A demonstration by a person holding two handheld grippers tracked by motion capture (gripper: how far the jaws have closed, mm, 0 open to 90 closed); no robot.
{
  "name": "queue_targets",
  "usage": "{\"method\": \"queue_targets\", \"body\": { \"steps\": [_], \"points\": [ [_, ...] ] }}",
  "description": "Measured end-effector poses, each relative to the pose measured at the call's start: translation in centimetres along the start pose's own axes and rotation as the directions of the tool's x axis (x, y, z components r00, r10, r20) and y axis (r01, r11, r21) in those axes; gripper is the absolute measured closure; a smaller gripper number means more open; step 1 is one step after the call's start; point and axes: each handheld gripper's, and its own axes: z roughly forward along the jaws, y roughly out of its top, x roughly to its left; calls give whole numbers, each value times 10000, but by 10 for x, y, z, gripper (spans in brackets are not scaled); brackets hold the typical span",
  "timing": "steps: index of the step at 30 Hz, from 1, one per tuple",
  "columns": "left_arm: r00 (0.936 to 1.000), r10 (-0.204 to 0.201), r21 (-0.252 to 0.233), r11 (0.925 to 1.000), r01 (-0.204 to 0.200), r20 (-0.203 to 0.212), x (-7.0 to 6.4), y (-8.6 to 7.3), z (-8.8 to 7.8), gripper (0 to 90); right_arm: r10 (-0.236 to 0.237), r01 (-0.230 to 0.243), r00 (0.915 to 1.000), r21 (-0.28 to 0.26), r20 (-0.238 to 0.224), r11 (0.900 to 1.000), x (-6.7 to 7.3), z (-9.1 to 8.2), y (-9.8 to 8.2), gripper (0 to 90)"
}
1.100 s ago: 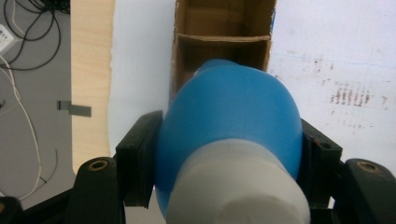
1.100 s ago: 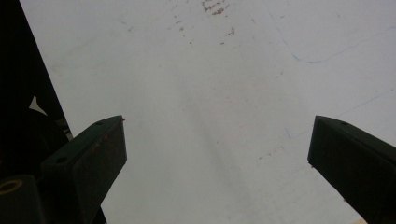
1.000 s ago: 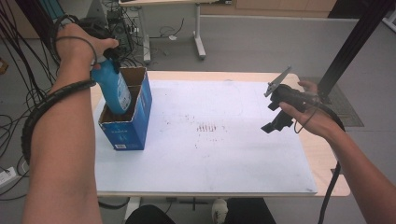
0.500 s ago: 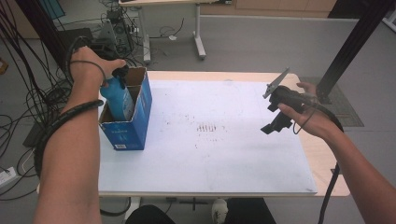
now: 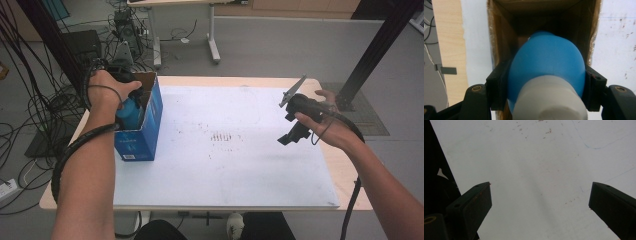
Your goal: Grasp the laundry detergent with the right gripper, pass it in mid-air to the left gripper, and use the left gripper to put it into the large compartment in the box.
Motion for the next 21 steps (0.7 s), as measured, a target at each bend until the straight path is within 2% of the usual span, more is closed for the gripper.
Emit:
{"method": "queue_targets", "body": {
  "steps": [11, 16, 21],
  "points": [
    [9998, 197, 59, 9998, -196, -29, -6, 1, 17, 363, 114, -114, 9999, -29, -12, 9999, -2, 2, -5, 46],
    [9998, 140, 42, 9999, -140, 142, -2, 0, 18, 363, 175, -175, 9998, -42, 10, 9998, -3, 3, -8, 46],
    [9995, 248, 216, 9995, -244, -197, -2, -1, 26, 364, 155, -155, 9999, -46, -2, 9999, -3, 3, -9, 46]
  ]
}}
